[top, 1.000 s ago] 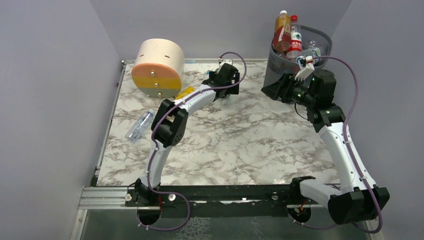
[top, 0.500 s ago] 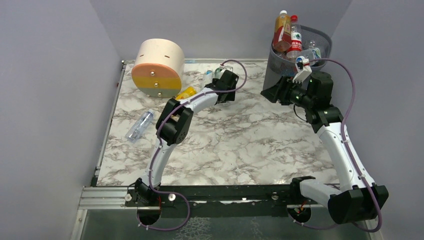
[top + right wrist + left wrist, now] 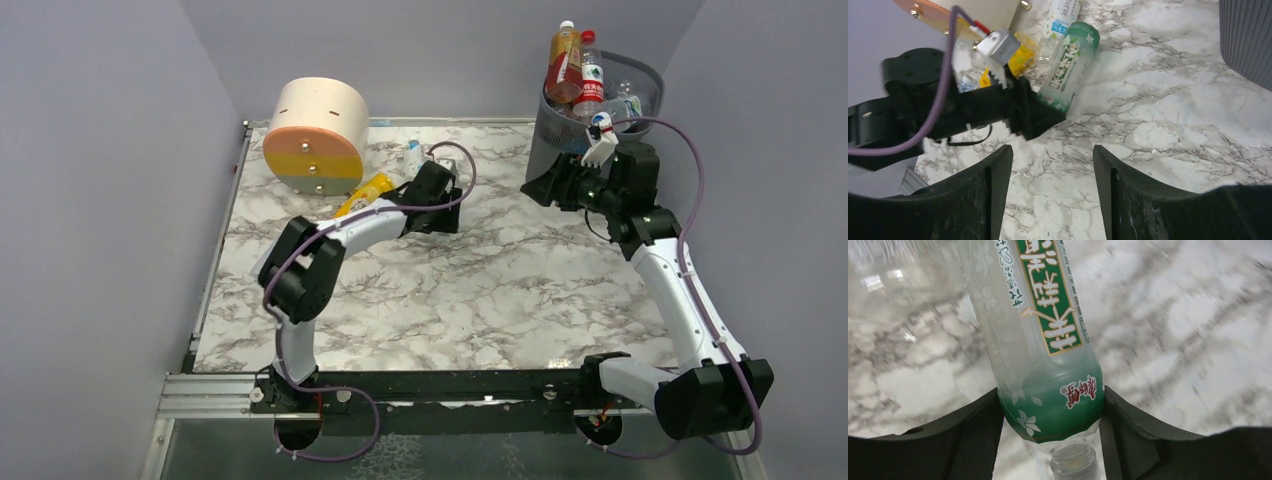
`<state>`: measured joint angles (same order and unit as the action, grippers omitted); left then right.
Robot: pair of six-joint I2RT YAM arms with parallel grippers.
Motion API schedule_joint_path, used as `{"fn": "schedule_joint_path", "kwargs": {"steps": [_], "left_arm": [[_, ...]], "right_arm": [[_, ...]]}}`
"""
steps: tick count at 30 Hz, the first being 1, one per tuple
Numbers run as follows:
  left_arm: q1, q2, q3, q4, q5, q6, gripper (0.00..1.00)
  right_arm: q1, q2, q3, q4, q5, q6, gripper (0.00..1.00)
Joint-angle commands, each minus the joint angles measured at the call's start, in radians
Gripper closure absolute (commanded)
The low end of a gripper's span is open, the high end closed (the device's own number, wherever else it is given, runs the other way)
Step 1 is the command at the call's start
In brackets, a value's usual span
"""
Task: Put the plastic bottles in the bin
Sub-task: Pick up the plastic bottle at the center of the board, then place the plastic bottle in the trash bin.
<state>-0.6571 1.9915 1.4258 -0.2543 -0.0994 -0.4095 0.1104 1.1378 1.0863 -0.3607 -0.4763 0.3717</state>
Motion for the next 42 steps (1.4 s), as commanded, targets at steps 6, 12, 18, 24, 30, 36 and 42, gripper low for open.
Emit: {"fn": "schedule_joint_path", "kwargs": {"steps": [6,12,18,24,30,36,42], "left_arm": [[-0.038,-0.518,-0.354,0.224,0.473,0.01,0.47],[-0.042,-0.72,-0.462,0.275,0.582,0.002,0.45],[-0.042,-0.796,-0.549,0.359,0.609,-0.022,0.44],[-0.042,-0.805,-0.582,0.411,0.612,-0.034,0.44],[-0.042,-0.806,-0.568,0.458,0.631,-0.05,0.44],[-0.043,-0.787,-0.549,0.477,0.652,-0.051,0.44],[-0.044,-0.77,-0.55,0.509,0.684,-0.061,0.44]], "right_arm": [[0.004,0.069,0.078,-0.029,-0.07,0.029,0.26],[0.004,0.127,0.112,0.001,-0.155,0.09,0.12],[0.005,0.141,0.058,0.177,-0.314,0.232,0.08],[0.038,0.139,0.043,0.256,-0.366,0.29,0.01],[0.071,0.167,0.062,0.183,-0.314,0.267,0.01],[0.111,0.19,0.073,0.204,-0.306,0.281,0.0],[0.132,0.221,0.097,0.228,-0.294,0.295,0.05]]}}
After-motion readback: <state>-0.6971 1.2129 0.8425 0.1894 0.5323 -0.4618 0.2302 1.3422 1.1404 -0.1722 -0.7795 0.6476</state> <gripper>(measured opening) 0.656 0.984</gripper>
